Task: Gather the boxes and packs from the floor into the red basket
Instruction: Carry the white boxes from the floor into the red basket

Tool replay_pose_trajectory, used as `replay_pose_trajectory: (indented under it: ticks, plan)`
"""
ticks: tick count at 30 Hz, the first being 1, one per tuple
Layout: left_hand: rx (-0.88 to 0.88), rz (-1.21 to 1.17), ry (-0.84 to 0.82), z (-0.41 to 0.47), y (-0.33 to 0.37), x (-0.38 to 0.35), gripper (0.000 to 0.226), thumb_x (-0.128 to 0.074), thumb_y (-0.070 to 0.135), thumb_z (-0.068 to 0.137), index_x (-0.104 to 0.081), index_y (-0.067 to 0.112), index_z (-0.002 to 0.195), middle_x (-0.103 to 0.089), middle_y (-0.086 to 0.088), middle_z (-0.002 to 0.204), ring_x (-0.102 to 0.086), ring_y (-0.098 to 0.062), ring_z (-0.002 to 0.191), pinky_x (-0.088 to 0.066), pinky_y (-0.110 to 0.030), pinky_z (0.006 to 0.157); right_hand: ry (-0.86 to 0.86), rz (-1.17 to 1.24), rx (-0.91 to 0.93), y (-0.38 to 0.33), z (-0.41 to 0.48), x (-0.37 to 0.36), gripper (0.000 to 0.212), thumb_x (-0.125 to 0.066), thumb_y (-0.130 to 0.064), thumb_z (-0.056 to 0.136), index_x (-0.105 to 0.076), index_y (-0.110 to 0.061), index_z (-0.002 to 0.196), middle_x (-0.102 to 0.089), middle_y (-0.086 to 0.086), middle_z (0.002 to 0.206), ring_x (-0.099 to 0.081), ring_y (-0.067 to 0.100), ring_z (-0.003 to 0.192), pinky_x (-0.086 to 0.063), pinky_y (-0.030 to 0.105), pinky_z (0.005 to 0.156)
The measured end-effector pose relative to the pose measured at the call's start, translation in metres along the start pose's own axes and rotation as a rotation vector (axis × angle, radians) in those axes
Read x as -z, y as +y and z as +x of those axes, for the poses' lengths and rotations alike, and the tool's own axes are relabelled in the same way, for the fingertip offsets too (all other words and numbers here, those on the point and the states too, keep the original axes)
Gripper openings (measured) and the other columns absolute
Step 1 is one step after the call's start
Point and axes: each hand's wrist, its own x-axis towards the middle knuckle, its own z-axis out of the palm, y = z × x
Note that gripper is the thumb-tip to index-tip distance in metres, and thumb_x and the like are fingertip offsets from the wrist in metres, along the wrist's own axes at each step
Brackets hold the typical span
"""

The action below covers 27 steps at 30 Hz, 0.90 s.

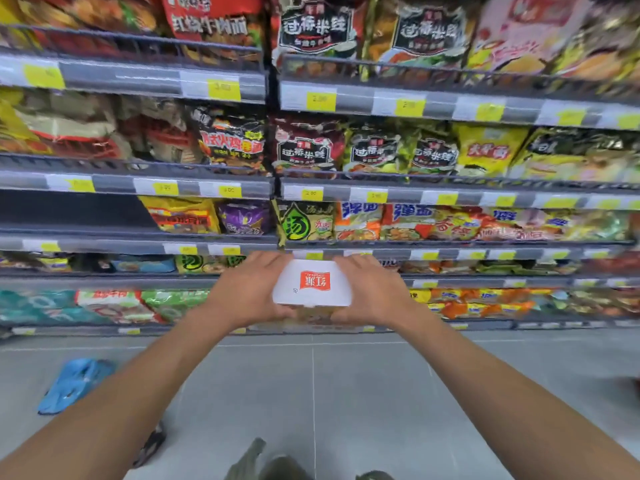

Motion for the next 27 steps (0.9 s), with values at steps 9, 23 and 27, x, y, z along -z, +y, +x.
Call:
replay_pose_trajectory:
  ticks: [9, 23, 27]
  plan:
    - [-0.274, 0.048, -0.049, 0.037, 0.144, -0.018, 0.107, -0.074, 0.076, 0.066, -0.026, 0.035, 0.153, -0.038, 0.01, 0.153, -0.035, -0.016, 0.139, -0.05, -0.045, 0.098, 0.074, 0.033, -0.269, 0.107, -0.126, -0.011, 0.113, -0.076, -0.076, 0.061, -0.024, -0.034, 0.152, -0.046, -0.008, 0.144, -0.043, 0.021, 0.132, -0.053, 0.048, 0.091]
    - [-0.669, 0.047, -0.14, 0.034, 0.446, -0.084, 0.106, -0.066, 0.082, 0.065, -0.024, 0.037, 0.152, -0.039, 0.011, 0.152, -0.036, -0.017, 0.138, -0.049, -0.044, 0.099, 0.147, 0.21, -0.623, 0.264, -0.411, -0.036, 0.105, -0.08, -0.069, 0.068, -0.029, -0.034, 0.152, -0.045, -0.005, 0.145, -0.04, 0.021, 0.135, -0.05, 0.05, 0.103]
    - [-0.83, 0.056, -0.149, 0.025, 0.535, -0.1, 0.104, -0.061, 0.08, 0.063, -0.031, 0.035, 0.151, -0.041, 0.01, 0.15, -0.039, -0.017, 0.137, -0.049, -0.042, 0.102, 0.219, 0.181, -0.743, 0.295, -0.497, -0.046, 0.1, -0.072, -0.079, 0.07, -0.034, -0.034, 0.151, -0.047, -0.008, 0.145, -0.043, 0.019, 0.135, -0.052, 0.045, 0.095]
